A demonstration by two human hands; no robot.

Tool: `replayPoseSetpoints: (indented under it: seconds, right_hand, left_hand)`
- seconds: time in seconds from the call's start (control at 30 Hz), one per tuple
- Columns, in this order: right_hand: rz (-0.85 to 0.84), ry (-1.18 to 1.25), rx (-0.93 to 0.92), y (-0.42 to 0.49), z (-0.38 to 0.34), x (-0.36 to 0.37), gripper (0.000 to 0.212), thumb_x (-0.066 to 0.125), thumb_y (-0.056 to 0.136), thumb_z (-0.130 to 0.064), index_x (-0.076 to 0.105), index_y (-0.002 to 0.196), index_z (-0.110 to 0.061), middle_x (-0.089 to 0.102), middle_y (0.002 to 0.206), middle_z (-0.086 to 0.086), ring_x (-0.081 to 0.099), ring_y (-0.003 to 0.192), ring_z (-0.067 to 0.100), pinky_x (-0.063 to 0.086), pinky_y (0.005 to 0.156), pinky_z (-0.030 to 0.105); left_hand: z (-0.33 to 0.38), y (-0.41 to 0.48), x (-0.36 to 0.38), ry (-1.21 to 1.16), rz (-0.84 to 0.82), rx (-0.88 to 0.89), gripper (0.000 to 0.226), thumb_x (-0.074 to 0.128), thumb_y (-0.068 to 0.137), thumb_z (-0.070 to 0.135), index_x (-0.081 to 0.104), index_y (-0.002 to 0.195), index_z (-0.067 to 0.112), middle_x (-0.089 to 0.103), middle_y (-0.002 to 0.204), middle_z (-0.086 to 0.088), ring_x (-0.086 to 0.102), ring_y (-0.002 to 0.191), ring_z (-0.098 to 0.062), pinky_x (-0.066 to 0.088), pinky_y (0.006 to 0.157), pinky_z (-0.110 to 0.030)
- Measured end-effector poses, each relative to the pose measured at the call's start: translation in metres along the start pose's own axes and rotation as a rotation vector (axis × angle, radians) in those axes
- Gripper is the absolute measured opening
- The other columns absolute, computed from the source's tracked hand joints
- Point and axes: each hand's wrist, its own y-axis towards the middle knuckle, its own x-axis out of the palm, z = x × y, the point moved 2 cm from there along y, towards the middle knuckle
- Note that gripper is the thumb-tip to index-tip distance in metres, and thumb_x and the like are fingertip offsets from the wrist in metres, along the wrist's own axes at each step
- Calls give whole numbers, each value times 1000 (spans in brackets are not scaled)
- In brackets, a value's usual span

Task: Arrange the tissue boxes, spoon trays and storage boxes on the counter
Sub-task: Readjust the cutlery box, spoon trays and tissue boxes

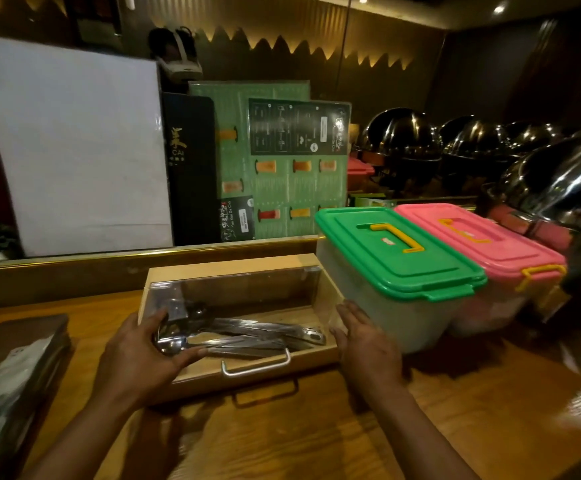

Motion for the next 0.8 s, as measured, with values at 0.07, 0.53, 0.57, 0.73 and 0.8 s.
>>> replayPoseSetpoints:
  seconds: [0.07, 0.53, 0.57, 0.73, 0.8]
  right_hand:
    - [-7, 8, 7, 2, 3, 0, 46, 56, 96, -42, 53, 141, -31, 45, 153, -11, 57, 124, 20, 49, 98, 39]
    - [-28, -82, -42, 7, 28, -4, 52, 54, 97, -42, 43, 147, -31, 37, 158, -9, 67, 105, 31, 54, 85, 43]
    - [-23, -87, -59, 7, 31, -3, 52, 56, 96, -41, 44, 146, -31, 37, 158, -8, 69, 102, 31, 55, 83, 43]
    - [8, -117, -136, 8, 40, -4, 54, 61, 95, -38, 45, 146, -31, 39, 157, -9, 71, 94, 28, 57, 76, 42]
    - [-8, -111, -132, 9, 40, -5, 54, 60, 95, -38, 44, 147, -32, 38, 157, -10, 70, 97, 27, 55, 79, 41]
  left_hand:
    - [2, 0, 2, 14, -2, 9, 107, 70, 50, 83, 54, 139, 25, 60, 125, -6, 62, 103, -26, 47, 65, -28]
    - [29, -4, 9, -4, -4, 13, 108, 70, 53, 78, 51, 143, 22, 58, 127, -11, 60, 106, -30, 43, 65, -28]
    - [29, -4, 10, -5, -4, 14, 108, 71, 54, 77, 50, 144, 22, 57, 129, -11, 60, 107, -30, 44, 66, -29]
    - [29, -7, 10, -42, -13, -19, 110, 69, 53, 79, 47, 147, 24, 53, 138, -12, 57, 118, -33, 54, 79, -40]
    - [29, -6, 10, -43, -20, -32, 112, 66, 51, 82, 45, 147, 27, 52, 140, -12, 55, 120, -34, 54, 82, -42]
